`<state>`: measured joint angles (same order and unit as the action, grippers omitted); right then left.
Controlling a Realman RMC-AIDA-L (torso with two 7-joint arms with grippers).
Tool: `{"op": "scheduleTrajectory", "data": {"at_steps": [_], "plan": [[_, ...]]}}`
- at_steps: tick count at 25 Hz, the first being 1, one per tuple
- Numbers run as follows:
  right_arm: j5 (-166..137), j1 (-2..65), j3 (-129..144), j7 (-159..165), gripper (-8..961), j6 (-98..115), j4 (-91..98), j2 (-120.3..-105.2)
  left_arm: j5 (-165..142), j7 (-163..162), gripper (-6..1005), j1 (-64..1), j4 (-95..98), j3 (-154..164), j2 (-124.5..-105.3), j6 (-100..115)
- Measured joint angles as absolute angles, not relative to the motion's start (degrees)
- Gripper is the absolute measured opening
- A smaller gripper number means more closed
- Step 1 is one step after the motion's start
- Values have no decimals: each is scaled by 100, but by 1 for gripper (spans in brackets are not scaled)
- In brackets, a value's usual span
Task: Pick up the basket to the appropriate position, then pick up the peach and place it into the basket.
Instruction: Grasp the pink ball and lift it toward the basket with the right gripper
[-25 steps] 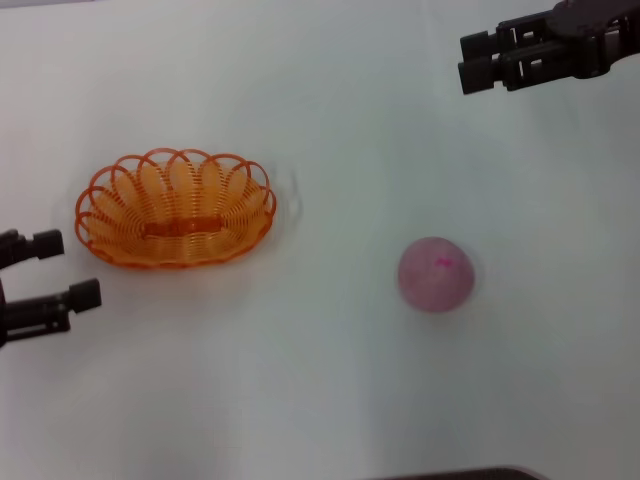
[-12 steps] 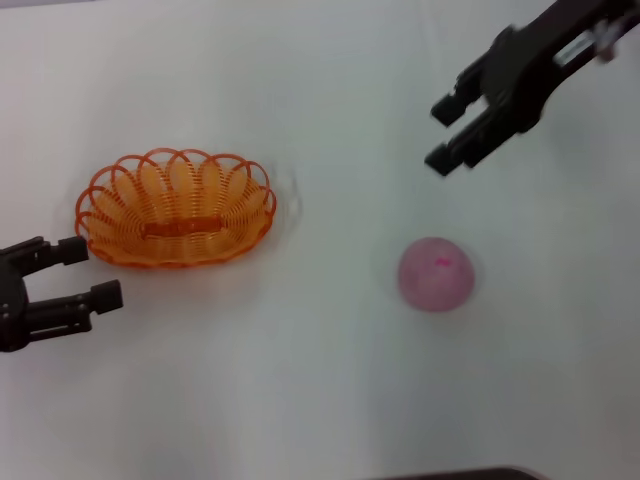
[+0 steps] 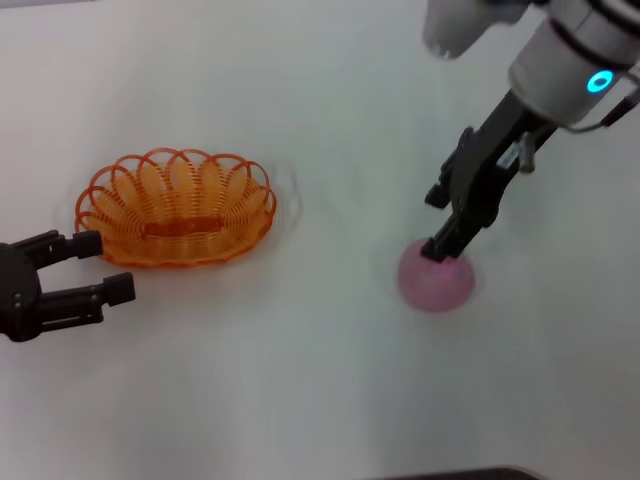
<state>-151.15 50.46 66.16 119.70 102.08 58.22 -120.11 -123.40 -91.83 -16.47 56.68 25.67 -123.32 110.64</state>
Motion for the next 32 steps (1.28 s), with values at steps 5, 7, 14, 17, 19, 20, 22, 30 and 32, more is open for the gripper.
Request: {"op": "scheduleTrajectory", "data": {"at_steps": [5, 7, 14, 17, 19, 20, 22, 30, 32], "plan": [[-15077, 5041, 7190, 12180, 753, 9877, 5532, -12020, -12341, -9184, 907, -1688, 5627, 2567, -12331, 11064], [-15055, 5039, 7344, 12218, 751, 9782, 5460, -12022, -12341, -9185, 908, -1689, 5625, 2571, -12331, 11061], [-15053, 5063, 7709, 12263, 686, 9683, 5233, -12019, -12340, -9193, 908, -1703, 5507, 2576, -12323, 11003], [-15056, 5062, 7714, 12267, 580, 9673, 5226, -12013, -12368, -9195, 908, -1734, 5466, 2575, -12312, 10996], [-15058, 5058, 7715, 12268, 509, 9684, 5234, -12008, -12389, -9214, 908, -1762, 5466, 2575, -12303, 11011], [-15059, 5056, 7715, 12268, 487, 9690, 5246, -12006, -12407, -9237, 908, -1783, 5466, 2576, -12292, 11025], [-15060, 5053, 7713, 12272, 442, 9697, 5260, -12005, -12420, -9266, 908, -1802, 5466, 2575, -12278, 11035], [-15065, 5093, 7649, 12312, 232, 9733, 5317, -11988, -12426, -9273, 908, -1829, 5466, 2575, -12268, 11073], [-15060, 5099, 7554, 12284, 127, 9737, 5447, -11982, -12429, -9273, 908, -1829, 5467, 2575, -12269, 11074]]}}
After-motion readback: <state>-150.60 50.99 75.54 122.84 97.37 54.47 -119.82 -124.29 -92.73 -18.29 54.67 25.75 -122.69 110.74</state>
